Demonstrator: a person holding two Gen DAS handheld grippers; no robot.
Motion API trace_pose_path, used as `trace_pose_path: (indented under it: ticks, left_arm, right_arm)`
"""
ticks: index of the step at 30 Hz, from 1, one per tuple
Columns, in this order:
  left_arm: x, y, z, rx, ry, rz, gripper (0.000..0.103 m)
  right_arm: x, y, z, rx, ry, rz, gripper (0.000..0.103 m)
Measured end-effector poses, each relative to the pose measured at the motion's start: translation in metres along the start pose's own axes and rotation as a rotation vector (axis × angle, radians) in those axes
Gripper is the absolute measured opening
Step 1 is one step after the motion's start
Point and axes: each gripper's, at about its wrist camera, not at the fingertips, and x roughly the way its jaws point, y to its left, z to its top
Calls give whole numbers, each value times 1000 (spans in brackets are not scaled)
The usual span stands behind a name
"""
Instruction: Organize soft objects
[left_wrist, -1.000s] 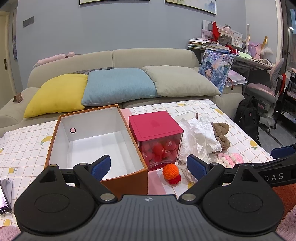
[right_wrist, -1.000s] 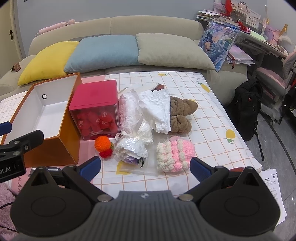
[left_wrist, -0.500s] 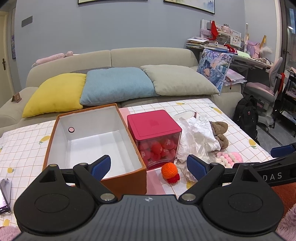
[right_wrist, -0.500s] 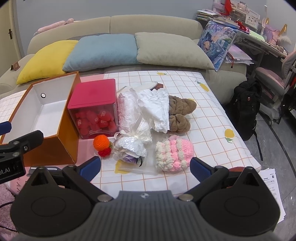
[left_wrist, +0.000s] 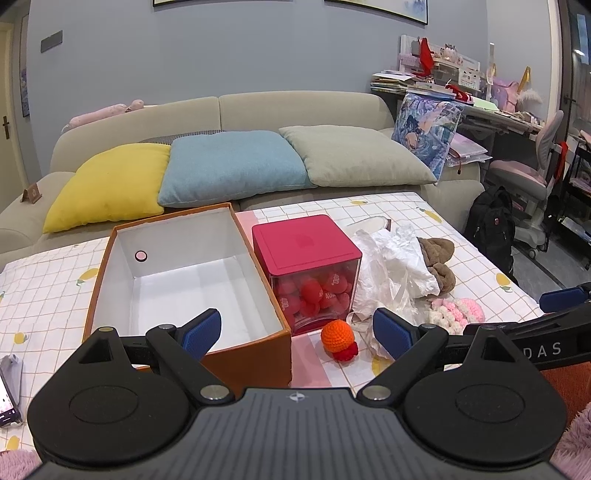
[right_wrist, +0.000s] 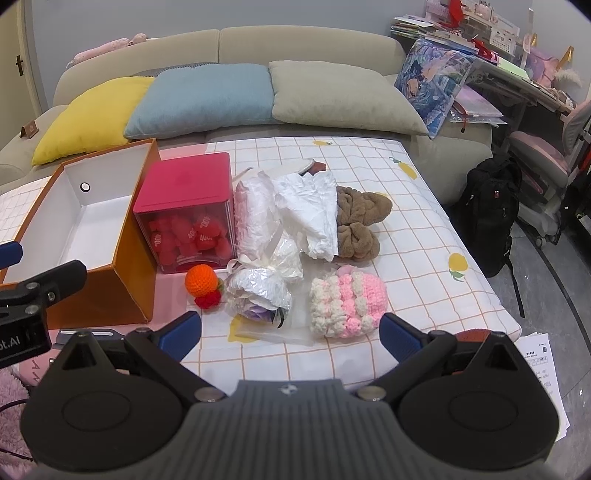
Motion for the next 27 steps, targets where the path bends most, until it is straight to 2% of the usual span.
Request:
trace_pose_path:
  ticks: [6,9,11,15,18,19,22,27]
  left_arm:
    - [1,-1,0,10,16,-21,102]
    - [6,-2,1,22,36,-58,90]
    - [11,-3,1,35,53,-82,86]
    - [23,-10,6,101,86,-148,70]
    - [35,-18,8,152,99,-179,64]
    - [40,-23,9,174,105,-187,64]
    - [58,-37,10,233,126,-195,63]
    - [90,-59,2,306,213,-189,63]
  right_arm:
    - [2,2,2,0,12,16,100]
    - [5,-2,2,14,14,54,100]
    - [8,-4,3,25,10,68,100]
    - [16,-12,5,42,16,98,86]
    - [28,-18,8,28,43,93,76]
    - [31,-20,8,18,48,87,72]
    - [47,-28,10,6,79,61,71]
    - [75,-41,11,-1,145,20,72]
